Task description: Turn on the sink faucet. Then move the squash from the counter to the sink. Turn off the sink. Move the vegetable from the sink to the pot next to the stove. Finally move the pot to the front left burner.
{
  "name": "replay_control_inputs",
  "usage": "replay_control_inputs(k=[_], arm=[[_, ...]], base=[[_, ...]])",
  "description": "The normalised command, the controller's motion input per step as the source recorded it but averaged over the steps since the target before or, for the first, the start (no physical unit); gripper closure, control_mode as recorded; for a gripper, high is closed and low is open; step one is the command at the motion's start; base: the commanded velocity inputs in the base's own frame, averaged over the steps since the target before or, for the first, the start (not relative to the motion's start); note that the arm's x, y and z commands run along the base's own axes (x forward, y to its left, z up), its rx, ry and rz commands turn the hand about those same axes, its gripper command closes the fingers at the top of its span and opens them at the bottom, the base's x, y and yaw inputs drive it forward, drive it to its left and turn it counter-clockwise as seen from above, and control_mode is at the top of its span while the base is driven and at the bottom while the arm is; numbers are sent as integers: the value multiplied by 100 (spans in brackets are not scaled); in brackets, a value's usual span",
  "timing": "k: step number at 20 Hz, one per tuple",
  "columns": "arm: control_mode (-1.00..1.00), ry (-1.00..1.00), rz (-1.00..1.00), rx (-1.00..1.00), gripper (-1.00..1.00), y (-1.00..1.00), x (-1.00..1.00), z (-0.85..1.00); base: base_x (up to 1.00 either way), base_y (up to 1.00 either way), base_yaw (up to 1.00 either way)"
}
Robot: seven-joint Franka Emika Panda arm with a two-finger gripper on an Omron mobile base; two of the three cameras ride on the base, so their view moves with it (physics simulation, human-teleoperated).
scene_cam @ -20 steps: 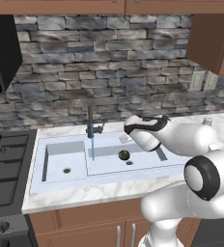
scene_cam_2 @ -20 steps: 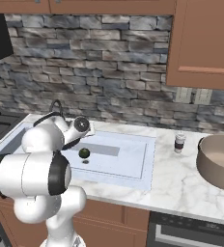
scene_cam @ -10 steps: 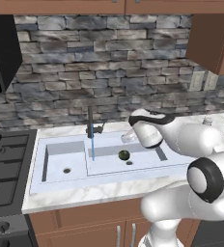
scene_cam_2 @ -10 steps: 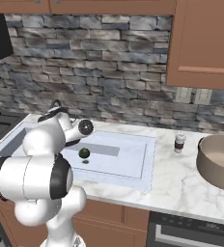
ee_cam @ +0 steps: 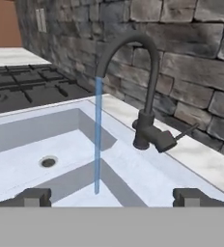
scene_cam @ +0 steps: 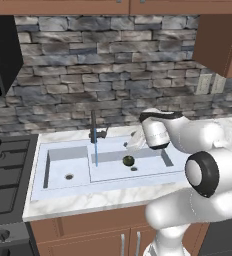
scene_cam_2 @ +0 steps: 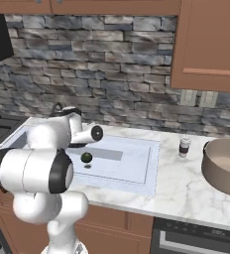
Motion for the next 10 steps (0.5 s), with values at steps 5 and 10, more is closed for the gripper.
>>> replay_control_inputs(k=[5, 10], arm=[[-100, -5, 29, 0, -100, 1, 26, 10], [-100, -4, 18, 2, -100, 0, 9, 3]], base=[[0, 0, 0], [0, 0, 0]])
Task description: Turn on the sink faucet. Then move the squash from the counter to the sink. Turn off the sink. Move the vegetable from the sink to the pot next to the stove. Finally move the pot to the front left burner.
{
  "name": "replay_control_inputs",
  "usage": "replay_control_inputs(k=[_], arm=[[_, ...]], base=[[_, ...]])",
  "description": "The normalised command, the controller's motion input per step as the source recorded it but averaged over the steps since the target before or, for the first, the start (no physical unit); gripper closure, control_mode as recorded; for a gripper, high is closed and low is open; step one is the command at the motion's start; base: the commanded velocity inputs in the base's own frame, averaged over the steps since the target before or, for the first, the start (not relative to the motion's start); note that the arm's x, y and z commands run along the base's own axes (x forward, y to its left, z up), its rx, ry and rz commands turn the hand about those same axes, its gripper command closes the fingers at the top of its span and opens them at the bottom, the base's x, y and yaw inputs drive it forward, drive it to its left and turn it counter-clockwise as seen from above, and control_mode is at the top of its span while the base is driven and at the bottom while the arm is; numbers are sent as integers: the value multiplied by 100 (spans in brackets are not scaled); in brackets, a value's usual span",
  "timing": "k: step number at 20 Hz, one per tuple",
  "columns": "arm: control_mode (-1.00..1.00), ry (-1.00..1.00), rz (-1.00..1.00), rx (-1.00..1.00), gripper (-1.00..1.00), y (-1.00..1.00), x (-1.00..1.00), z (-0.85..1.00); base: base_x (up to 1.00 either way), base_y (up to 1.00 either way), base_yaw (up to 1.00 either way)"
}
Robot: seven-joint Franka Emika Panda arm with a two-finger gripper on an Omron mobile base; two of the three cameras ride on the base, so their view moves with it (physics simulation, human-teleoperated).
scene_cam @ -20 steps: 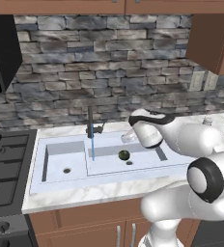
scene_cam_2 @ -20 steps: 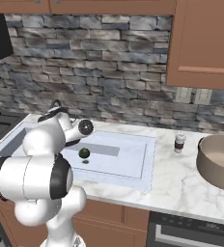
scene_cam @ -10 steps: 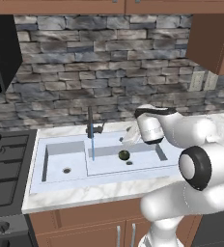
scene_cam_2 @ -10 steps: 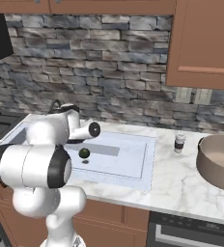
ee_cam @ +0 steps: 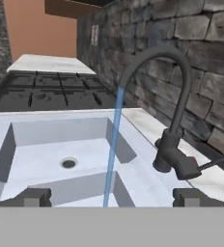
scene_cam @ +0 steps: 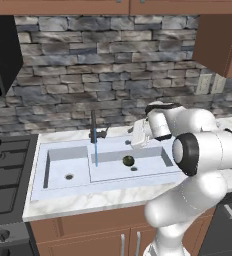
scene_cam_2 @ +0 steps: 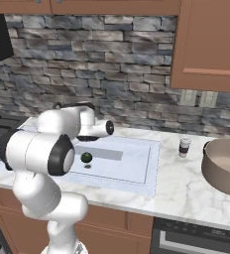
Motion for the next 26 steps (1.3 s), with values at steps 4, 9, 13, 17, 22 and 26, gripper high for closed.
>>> replay_control_inputs(k=[4, 9, 13, 17, 22, 26], arm=[[-100, 0, 4, 2, -100, 14, 12, 0], [-100, 0, 0, 0, -100, 53, 22, 0], [-100, 3, 0, 0, -100, 40, 26, 0], [-100, 0, 0, 0, -100, 4, 21, -8], [-100, 0, 0, 1, -100, -13, 13, -2], [-100, 3, 0, 0, -100, -11, 13, 0]], base=[[0, 0, 0], [0, 0, 0], [0, 0, 0], [0, 0, 0], [0, 0, 0], [0, 0, 0]])
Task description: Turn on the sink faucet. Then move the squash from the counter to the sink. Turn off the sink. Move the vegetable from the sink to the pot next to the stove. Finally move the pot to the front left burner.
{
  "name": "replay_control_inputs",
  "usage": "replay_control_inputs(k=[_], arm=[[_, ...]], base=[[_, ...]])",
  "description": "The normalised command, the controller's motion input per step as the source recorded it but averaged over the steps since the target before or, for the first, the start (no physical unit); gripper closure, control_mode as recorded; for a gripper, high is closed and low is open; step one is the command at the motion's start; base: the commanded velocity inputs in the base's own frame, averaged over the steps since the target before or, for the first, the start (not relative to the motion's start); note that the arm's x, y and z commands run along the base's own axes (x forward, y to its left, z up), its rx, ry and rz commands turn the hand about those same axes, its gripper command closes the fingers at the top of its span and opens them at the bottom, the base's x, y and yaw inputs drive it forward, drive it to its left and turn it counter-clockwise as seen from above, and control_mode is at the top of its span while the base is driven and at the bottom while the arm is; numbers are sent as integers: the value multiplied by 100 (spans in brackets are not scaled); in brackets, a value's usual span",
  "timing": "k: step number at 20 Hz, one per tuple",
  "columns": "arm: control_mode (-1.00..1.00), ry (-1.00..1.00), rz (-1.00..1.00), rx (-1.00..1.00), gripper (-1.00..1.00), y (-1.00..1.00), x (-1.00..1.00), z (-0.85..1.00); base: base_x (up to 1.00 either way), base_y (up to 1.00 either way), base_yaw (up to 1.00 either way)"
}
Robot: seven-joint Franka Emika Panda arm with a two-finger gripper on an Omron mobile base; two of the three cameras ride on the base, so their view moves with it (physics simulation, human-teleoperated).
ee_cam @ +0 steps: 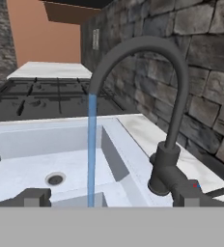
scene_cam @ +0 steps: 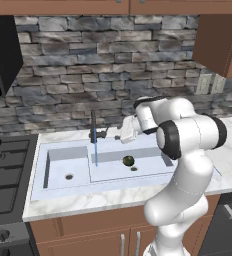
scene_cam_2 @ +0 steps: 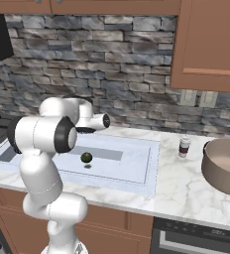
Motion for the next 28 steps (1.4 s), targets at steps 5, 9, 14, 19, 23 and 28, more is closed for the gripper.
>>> replay_control_inputs(k=[5, 9, 14, 19, 23, 28], arm=[[-100, 7, 0, 0, -100, -5, 21, 0], [-100, 6, 0, 0, -100, -4, 21, 0], [-100, 3, 0, 1, -100, -5, 14, -6], [-100, 1, 1, 1, -100, 0, 11, -9], [-100, 0, 4, 1, -100, 0, 19, -13], [-100, 0, 6, 2, -100, 0, 22, -12]], base=[[0, 0, 0], [0, 0, 0], [0, 0, 0], [0, 0, 0], [0, 0, 0], [0, 0, 0]])
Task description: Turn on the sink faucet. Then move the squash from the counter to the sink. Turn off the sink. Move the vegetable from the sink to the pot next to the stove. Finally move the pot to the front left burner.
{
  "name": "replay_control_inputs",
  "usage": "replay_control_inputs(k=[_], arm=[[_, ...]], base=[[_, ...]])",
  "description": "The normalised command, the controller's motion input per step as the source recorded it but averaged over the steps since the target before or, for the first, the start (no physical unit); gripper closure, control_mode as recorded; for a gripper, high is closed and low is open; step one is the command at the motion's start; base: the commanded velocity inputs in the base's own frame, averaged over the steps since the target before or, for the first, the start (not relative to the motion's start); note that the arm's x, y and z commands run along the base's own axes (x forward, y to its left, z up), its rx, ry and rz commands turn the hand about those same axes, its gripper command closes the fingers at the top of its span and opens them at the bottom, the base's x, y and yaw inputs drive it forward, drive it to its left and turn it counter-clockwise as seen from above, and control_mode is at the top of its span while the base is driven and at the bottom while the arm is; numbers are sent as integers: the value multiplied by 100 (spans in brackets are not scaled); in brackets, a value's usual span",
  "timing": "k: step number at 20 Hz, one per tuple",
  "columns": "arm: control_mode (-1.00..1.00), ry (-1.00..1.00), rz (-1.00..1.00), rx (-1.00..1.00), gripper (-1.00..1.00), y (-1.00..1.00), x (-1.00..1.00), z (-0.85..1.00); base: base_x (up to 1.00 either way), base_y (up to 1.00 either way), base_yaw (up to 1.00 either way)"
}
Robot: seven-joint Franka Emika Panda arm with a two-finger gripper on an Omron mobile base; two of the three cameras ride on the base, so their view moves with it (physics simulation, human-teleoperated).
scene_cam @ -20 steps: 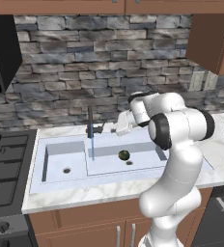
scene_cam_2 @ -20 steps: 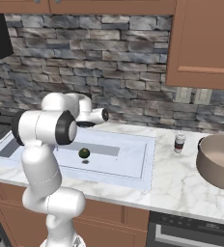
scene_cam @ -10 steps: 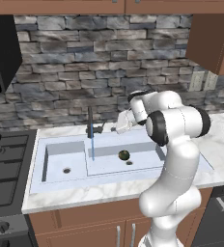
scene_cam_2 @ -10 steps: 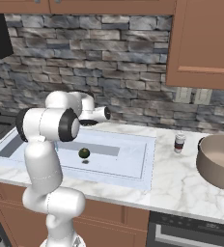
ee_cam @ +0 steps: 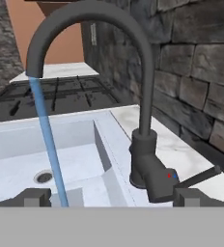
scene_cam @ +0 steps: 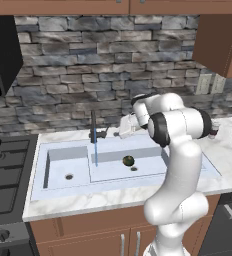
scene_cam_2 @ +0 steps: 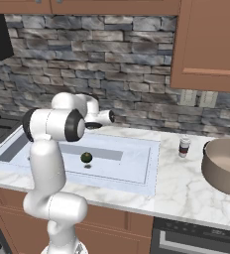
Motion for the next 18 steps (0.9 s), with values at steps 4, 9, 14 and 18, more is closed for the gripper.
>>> replay_control_inputs(k=[4, 9, 14, 18], arm=[[-100, 0, 6, 1, -100, 0, 23, -10], [-100, 2, 6, 0, -100, 0, 25, -9], [-100, 3, 5, 0, -100, 0, 27, -7], [-100, 4, 3, 0, -100, 0, 27, -6]], base=[[0, 0, 0], [0, 0, 0], [0, 0, 0], [0, 0, 0]])
